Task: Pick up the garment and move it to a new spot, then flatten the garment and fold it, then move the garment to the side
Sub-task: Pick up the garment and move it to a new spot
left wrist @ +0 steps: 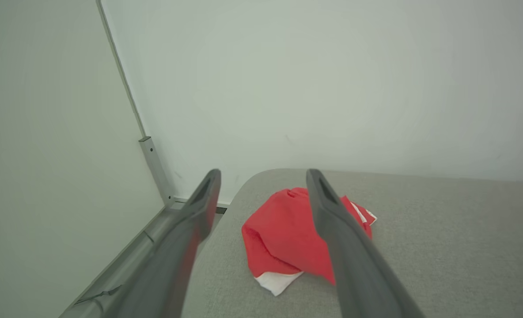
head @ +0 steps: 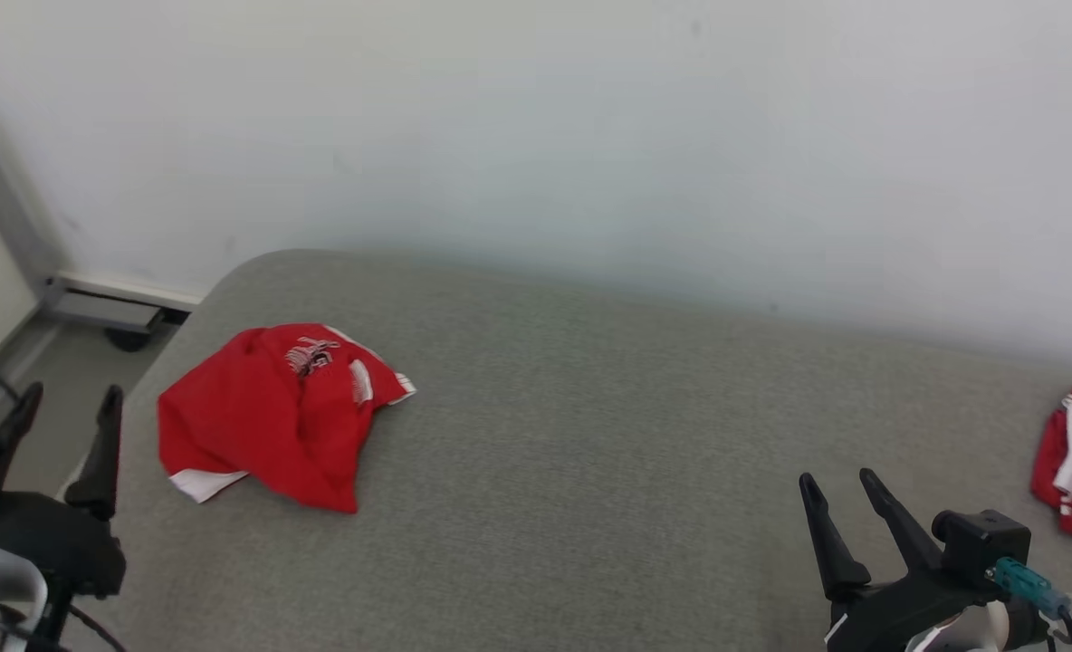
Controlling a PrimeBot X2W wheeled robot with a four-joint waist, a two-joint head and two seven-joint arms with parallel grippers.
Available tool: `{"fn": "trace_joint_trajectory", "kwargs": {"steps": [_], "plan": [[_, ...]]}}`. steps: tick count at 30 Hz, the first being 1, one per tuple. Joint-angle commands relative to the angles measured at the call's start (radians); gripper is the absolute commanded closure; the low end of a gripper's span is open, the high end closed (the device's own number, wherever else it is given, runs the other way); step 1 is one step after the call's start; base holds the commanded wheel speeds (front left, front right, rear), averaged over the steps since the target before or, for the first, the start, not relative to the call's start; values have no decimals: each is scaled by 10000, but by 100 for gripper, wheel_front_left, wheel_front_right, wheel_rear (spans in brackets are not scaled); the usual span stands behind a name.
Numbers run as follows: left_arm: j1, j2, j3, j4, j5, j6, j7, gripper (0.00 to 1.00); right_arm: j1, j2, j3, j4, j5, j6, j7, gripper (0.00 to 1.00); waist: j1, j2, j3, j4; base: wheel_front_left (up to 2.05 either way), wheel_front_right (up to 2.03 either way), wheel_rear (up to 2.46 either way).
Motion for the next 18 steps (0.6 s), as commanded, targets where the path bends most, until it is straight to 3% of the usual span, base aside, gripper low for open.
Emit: {"fn": "trace_joint_trajectory", "kwargs": {"steps": [1, 9, 18], "plan": [[-235, 43, 28, 253, -140, -131, 6, 0, -116, -132, -24, 14, -76, -5, 10, 0, -1, -1, 204, -693, 0, 0, 0], [-1241, 183, -156, 1825, -789, -582, 251, 0, -266, -232, -39, 12, -118, -5, 135, 0, -1, -1, 438, -1733, 0, 0, 0], [-2073, 913, -972, 3038, -1976, -733, 984, 0, -456, -286, -78, 25, -162, -5, 230, 0, -1, -1, 792, -2516, 0, 0, 0]]}}
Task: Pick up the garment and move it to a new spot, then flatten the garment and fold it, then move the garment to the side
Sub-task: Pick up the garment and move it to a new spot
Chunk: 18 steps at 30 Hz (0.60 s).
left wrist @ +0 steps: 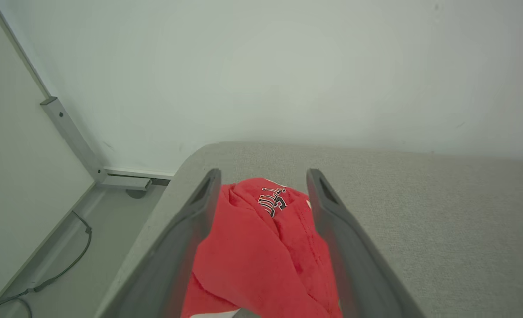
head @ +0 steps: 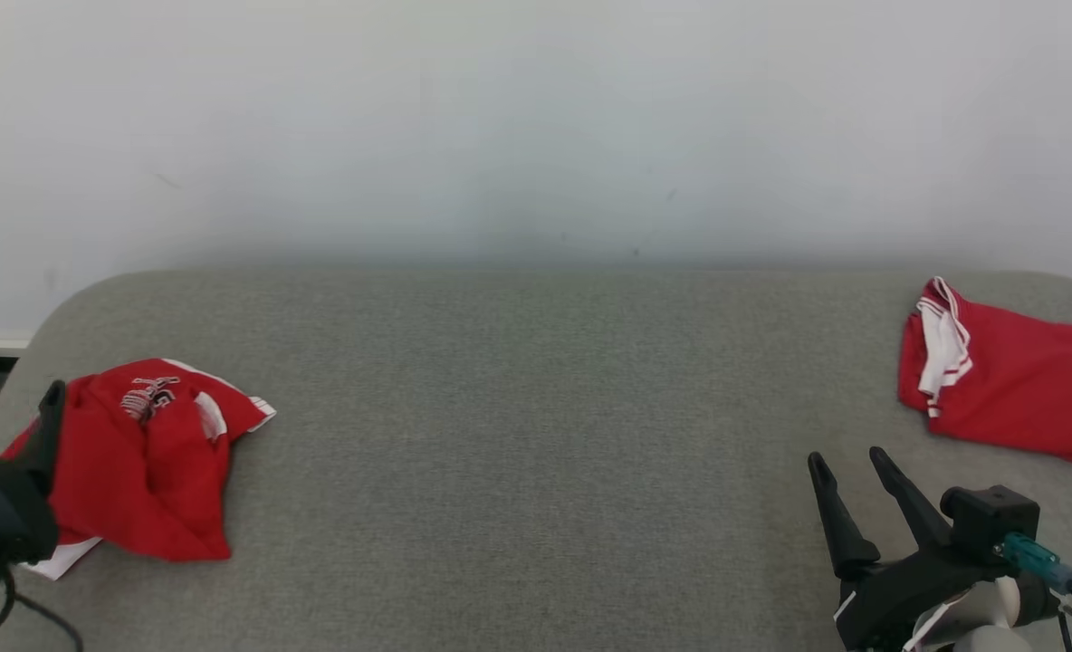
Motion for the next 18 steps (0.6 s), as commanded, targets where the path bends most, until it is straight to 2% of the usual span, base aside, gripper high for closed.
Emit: {"fn": "trace_joint_trajectory", "kwargs": {"steps": [1, 12, 18], "plan": [[-93, 98, -67, 41, -8, 1, 40, 0, -117, -61, -20, -9, -85, -5, 31, 0, -1, 0, 252, -312, 0, 0, 0], [-749, 1144, -1350, 544, -2253, -5, 980, 0, -418, -115, -134, 109, -139, -5, -14, 0, -1, 0, 1078, -878, 0, 0, 0], [-1092, 1508, -1925, 1234, -2939, -6, 1510, 0, -694, -168, -132, 54, -203, -5, 10, 0, -1, 0, 1544, -1137, 0, 0, 0]]}}
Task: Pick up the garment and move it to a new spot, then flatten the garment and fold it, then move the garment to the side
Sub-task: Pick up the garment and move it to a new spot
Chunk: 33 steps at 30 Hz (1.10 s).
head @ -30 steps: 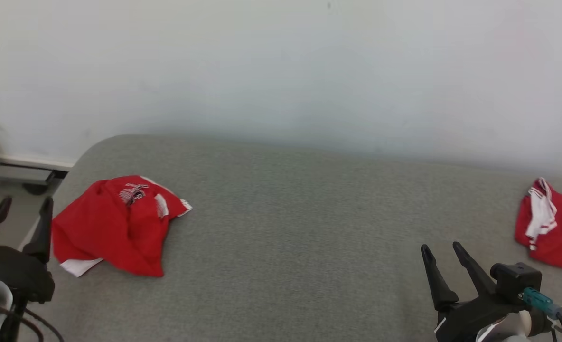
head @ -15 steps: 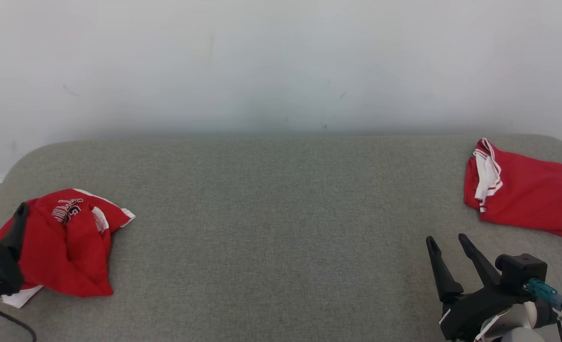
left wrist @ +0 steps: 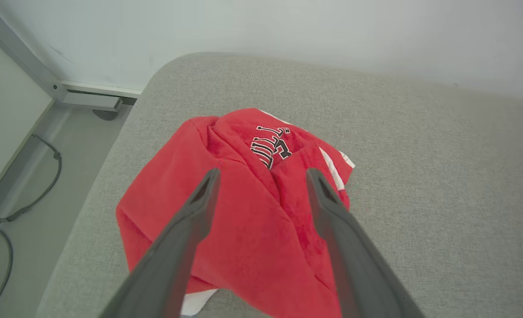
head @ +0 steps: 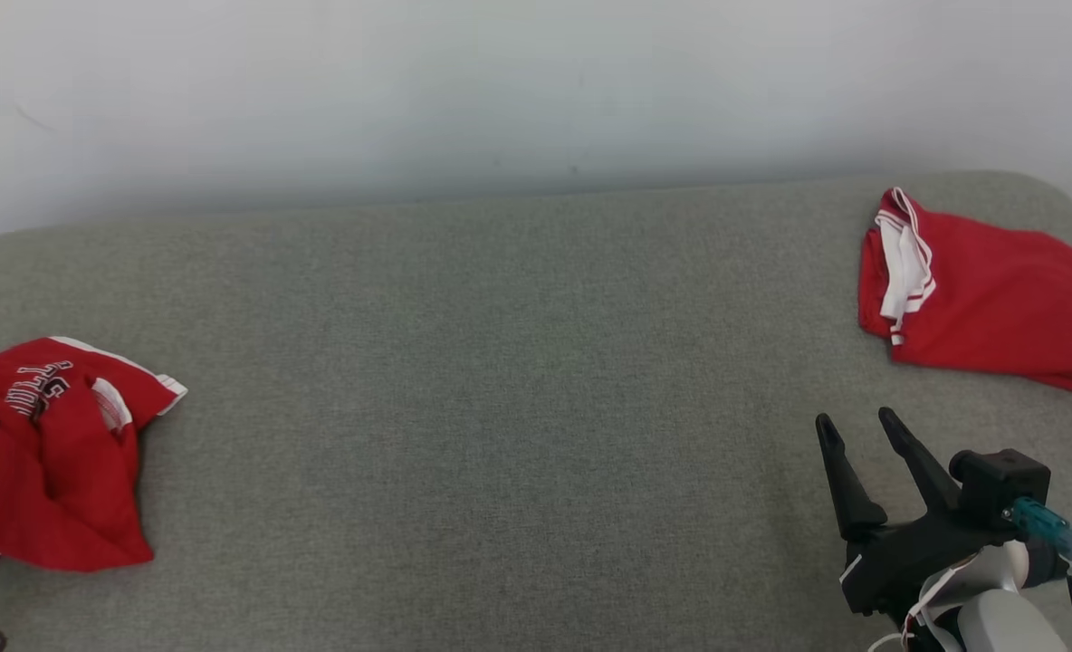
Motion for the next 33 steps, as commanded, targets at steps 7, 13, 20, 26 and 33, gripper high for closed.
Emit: {"fn": "trace_joint_trajectory", "kwargs": {"steps": [7, 13, 20, 26, 33], "plan": [[-470, 24, -643, 967, -537, -3, 545, 0, -308, -137, -75, -160, -163, -5, 65, 0, -2, 0, 695, -439, 0, 0, 0], [-617, -162, -1016, 1837, -1030, 5, 1443, 0, -359, -90, -154, -300, -266, -5, 119, 0, -2, 0, 938, -524, 0, 0, 0], [-695, -403, -1273, 2400, -1330, 4, 1582, 0, -450, -98, -187, -434, -351, -5, 207, 0, -2, 0, 1193, -555, 0, 0, 0], [-984, -193, -1736, 2176, -1128, 1, 950, 100, -374, -82, -293, -488, -455, -5, 246, 0, -2, 0, 1115, -421, 0, 0, 0], [-1425, -92, -1999, 1385, -1567, 4, 68, 100, -230, 45, -213, -377, -413, -5, 208, 0, -2, 0, 718, -197, 0, 0, 0]]}}
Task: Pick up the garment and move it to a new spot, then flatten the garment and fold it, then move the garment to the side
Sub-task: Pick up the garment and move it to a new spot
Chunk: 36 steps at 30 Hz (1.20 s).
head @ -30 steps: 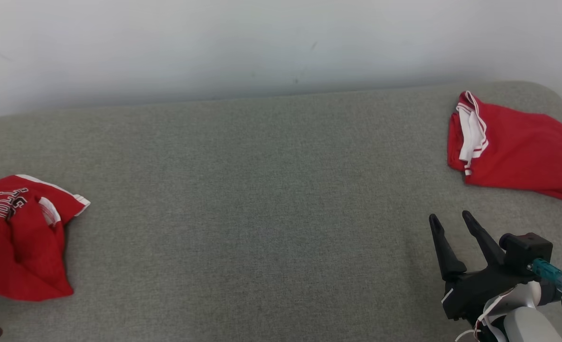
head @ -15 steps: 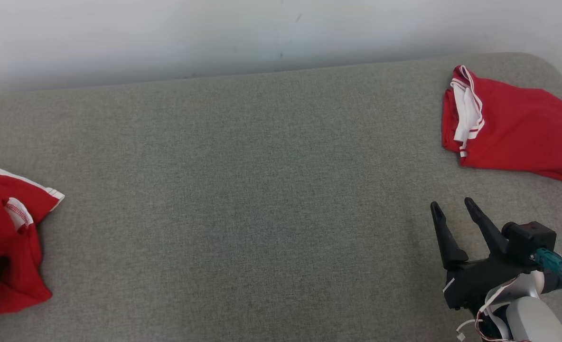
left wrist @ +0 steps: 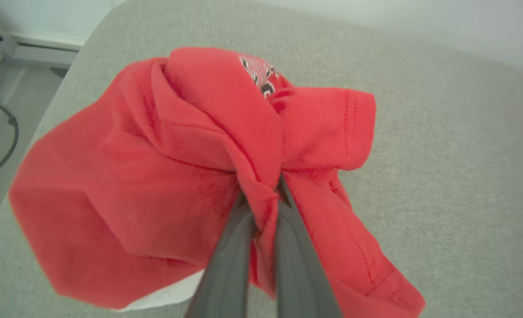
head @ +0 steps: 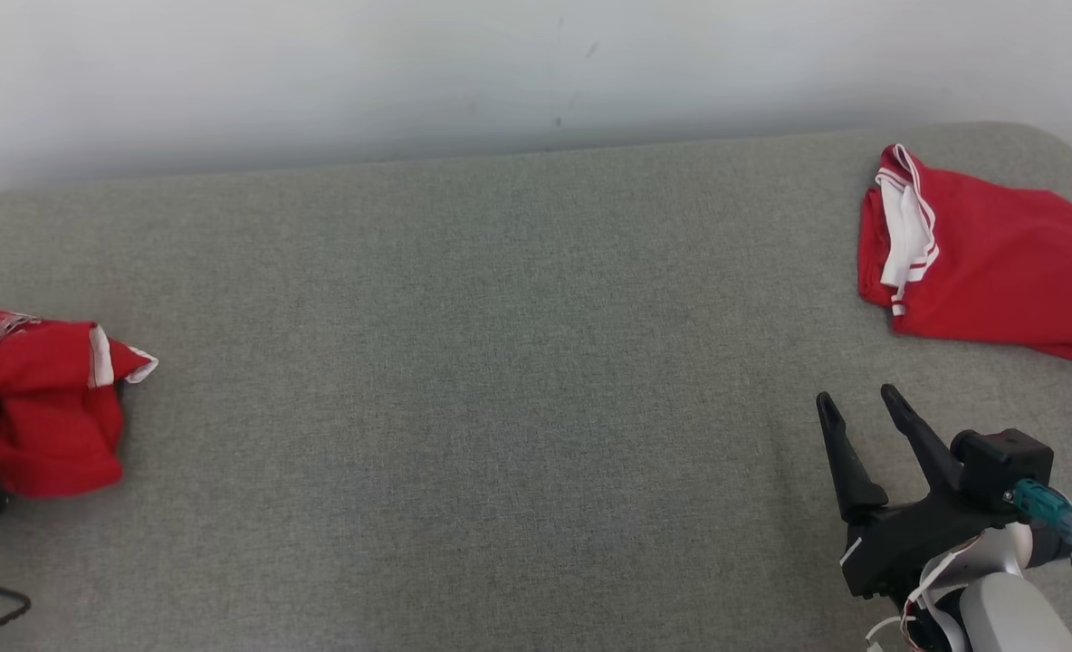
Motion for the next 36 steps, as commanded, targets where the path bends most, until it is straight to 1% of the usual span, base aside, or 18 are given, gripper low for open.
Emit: {"fn": "trace_joint_trajectory", "kwargs": {"steps": [1, 8, 13, 20, 22, 24, 26, 31, 36], "plan": [[-146, 146, -86, -151, -40, 15, -130, 100, 56, -6, -11, 36, 2, -5, -29, 0, 0, -1, -190, 95, 0, 0, 0], [-598, 486, -826, -1317, 137, 15, -938, 100, 140, -39, 78, 241, 179, -5, -71, 0, 0, -1, -721, 110, 0, 0, 0], [-978, 561, -1388, -2209, 286, 15, -1300, 100, 193, -46, 176, 329, 295, -5, -111, 0, 0, -1, -957, -3, 0, 0, 0], [-1543, 799, -2140, -3730, 449, 15, -1462, 100, 170, 14, 260, 554, 403, -5, -295, 0, 0, -1, -1103, -441, 0, 0, 0], [-1683, 867, -2355, -4190, 516, 15, -1460, 100, 151, 52, 295, 625, 417, -5, -356, 0, 0, -1, -1118, -623, 0, 0, 0], [-1780, 868, -2481, -4640, 320, 15, -1471, 100, 112, 91, 334, 671, 439, -5, -387, 0, 0, -1, -1119, -830, 0, 0, 0], [-1912, 928, -2633, -4970, 481, 17, -1500, 100, 67, 120, 373, 729, 455, -5, -457, 0, 0, -1, -1113, -1041, 0, 0, 0], [-2137, 666, -3088, -5832, 578, 17, -1439, 100, -17, 146, 385, 893, 513, -5, -570, 0, 0, -1, -1086, -1543, 0, 0, 0], [-2229, 153, -3515, -6487, 721, 15, -1535, 100, -58, 137, 380, 1012, 542, -5, -641, 0, 0, -1, -1122, -1906, 0, 0, 0]]}}
